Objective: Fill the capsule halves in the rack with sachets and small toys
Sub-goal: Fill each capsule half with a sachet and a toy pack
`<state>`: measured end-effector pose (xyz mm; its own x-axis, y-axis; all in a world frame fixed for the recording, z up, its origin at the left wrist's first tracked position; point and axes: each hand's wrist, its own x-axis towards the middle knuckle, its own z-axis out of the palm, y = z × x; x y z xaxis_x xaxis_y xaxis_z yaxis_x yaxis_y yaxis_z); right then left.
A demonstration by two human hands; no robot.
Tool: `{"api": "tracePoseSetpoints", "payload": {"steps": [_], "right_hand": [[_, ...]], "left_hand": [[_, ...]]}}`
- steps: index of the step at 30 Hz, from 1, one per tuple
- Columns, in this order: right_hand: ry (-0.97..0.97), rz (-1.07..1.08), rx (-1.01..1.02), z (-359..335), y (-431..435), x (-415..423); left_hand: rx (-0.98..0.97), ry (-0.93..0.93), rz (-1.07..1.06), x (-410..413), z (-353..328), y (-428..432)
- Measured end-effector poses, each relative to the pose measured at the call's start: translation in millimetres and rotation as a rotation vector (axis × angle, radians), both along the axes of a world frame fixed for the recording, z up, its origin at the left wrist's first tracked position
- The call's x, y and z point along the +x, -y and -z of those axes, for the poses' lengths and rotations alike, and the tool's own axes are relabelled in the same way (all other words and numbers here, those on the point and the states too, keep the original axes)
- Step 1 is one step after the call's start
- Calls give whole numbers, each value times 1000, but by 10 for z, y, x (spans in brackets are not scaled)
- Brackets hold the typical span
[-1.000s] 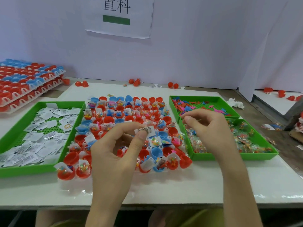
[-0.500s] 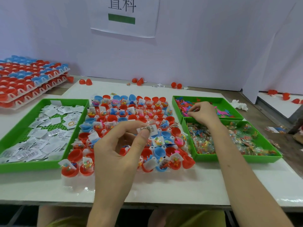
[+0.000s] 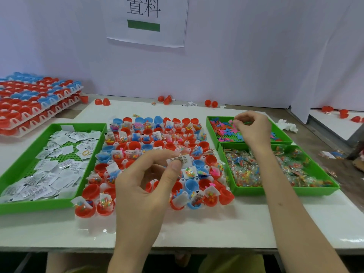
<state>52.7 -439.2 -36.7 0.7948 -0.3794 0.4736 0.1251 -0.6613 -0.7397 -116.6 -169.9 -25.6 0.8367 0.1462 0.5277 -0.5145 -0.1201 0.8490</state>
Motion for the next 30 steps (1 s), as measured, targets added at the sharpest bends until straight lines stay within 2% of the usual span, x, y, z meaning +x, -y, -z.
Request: {"api": "tracePoseSetpoints", "payload": {"steps": [8,13,17,25,30], "right_hand": [[24,-93,80,-162,-63,-118],[119,-362,244,-550,-250,-555],[167,-549,307,-702,-494,-996],[229,-617,434,-676,-919,-1364],[247,-702,420,-652,-1120,-1465]], "left_hand": [[19,-17,10,-1,21,17],[-28,-17,11,23,-85,5],[-76,57,19,62,-319,29],[-34,73,83,90,-486,34],[-1,39,99,42,-413,27]]}}
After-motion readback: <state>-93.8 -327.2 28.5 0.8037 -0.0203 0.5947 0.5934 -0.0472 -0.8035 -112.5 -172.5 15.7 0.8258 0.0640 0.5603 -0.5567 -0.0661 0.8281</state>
